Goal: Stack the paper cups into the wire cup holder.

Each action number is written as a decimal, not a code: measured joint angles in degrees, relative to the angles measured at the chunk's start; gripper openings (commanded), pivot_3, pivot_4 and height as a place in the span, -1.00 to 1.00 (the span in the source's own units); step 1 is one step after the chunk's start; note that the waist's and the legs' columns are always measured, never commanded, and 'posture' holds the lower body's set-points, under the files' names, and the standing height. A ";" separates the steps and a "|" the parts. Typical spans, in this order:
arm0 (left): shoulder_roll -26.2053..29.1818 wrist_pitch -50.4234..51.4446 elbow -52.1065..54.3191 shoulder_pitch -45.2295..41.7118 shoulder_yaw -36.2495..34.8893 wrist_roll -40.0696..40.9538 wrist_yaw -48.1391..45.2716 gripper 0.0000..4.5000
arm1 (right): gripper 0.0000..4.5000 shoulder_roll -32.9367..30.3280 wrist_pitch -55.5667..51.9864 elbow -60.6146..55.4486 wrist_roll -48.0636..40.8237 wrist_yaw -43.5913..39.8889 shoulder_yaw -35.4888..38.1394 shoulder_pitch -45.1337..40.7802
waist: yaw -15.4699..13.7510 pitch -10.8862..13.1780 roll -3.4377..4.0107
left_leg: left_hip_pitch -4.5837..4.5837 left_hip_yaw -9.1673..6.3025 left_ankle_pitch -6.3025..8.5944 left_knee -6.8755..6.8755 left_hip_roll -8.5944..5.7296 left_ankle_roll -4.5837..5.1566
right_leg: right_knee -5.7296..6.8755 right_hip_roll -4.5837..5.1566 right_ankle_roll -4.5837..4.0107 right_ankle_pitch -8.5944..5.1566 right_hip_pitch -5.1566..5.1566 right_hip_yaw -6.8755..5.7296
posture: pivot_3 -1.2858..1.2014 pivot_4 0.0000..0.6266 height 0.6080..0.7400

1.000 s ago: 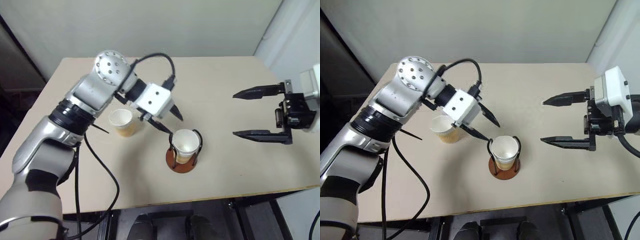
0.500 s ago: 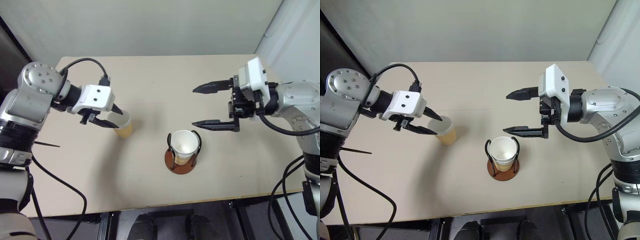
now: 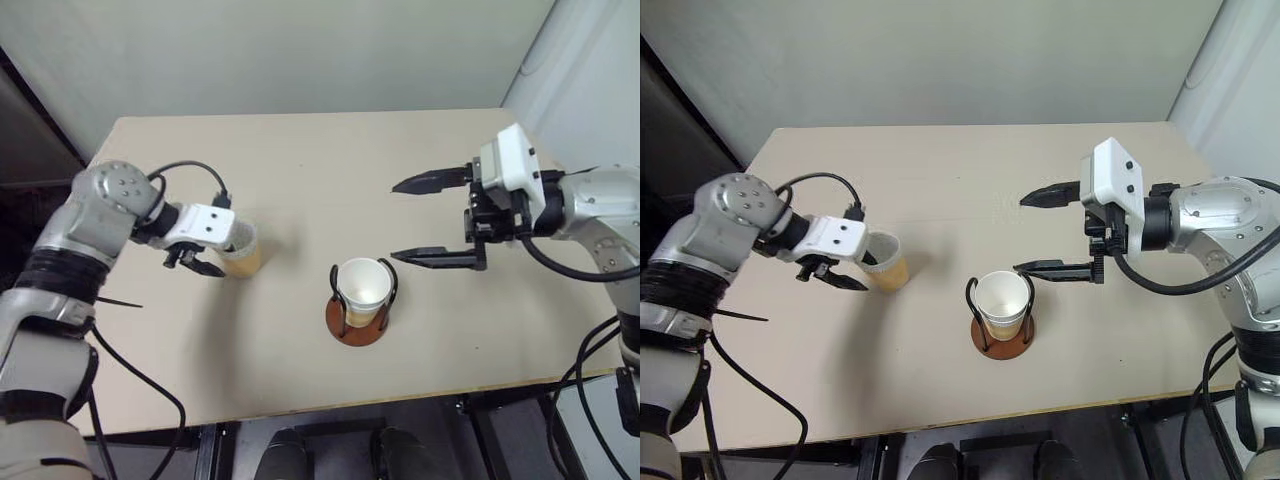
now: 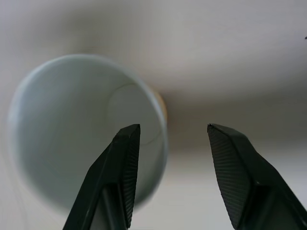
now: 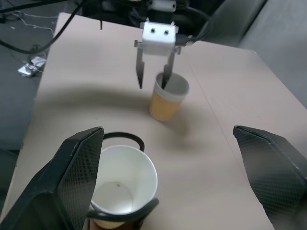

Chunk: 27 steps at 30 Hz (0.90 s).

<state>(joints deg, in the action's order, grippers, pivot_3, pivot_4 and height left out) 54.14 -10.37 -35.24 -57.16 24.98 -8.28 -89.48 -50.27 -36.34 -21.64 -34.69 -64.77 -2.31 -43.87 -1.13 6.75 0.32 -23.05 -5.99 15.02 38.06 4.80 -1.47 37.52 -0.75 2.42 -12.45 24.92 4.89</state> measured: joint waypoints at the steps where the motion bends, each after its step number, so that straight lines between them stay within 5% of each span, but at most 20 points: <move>1: -0.39 -0.38 -0.54 -0.10 0.00 -0.36 0.00 -0.50 | 1.00 -0.03 -0.22 -0.32 -0.01 0.23 0.15 0.12 | 0.01 0.00 0.00 | 0.00 0.00 0.00 -0.01 0.00 0.00 | 0.00 -0.01 0.00 0.00 0.00 0.00 | 0.03 -0.52 1.00; 4: -1.18 -1.33 -1.81 -0.52 -0.06 -0.96 -0.03 -0.99 | 1.00 -0.18 -0.65 -1.16 -0.03 0.72 0.76 0.44 | 0.02 0.00 0.00 | 0.00 0.01 0.00 -0.02 0.00 0.00 | -0.02 -0.04 0.01 0.00 0.01 -0.01 | 0.03 -0.52 1.00; 10: -0.69 -1.56 -1.84 -1.26 -1.12 1.44 -0.70 -0.99 | 1.00 -0.85 -0.94 -1.41 -0.04 0.75 1.32 0.93 | 0.02 0.00 0.00 | -0.03 0.01 0.00 -0.01 0.00 -0.01 | -0.04 -0.06 0.03 0.01 0.01 -0.01 | 0.03 -0.52 1.00; 15: 2.35 3.90 8.66 -4.55 -1.06 16.97 -1.01 -0.99 | 1.00 -4.00 -1.13 -1.56 -2.03 -1.23 4.24 3.06 | -0.57 0.00 -0.01 | -0.19 0.05 -0.05 0.00 -0.01 -0.09 | -0.20 -0.09 0.05 0.02 -0.01 -0.03 | 0.03 -0.52 1.00; 20: 1.00 11.35 21.97 -13.71 -1.41 36.99 -1.12 -0.99 | 1.00 -10.82 -0.86 -1.22 -7.03 -8.53 15.69 9.94 | -1.31 -0.03 0.03 | -0.48 0.49 -0.21 0.07 -0.06 -0.44 | -0.53 0.05 0.08 -0.02 -0.04 0.12 | 0.03 -0.52 1.00; 27: -0.71 9.25 28.15 -16.32 8.50 46.94 -1.15 -0.99 | 1.00 -14.49 -0.97 -2.80 -8.91 -8.97 22.51 15.69 | -0.44 -0.01 0.07 | -0.07 0.71 -0.14 0.07 -0.08 -0.31 | -0.43 -0.06 0.30 0.01 -0.36 0.20 | 0.03 -0.52 1.00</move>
<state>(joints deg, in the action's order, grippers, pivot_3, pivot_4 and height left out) 53.43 -1.12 -7.09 -73.48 33.48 38.66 -90.63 -64.76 -37.32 -24.44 -43.60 -73.74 20.20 -28.17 -1.57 6.74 0.39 -23.12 -5.28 14.88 38.14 4.71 -1.79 37.09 -0.81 2.73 -12.44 24.56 5.09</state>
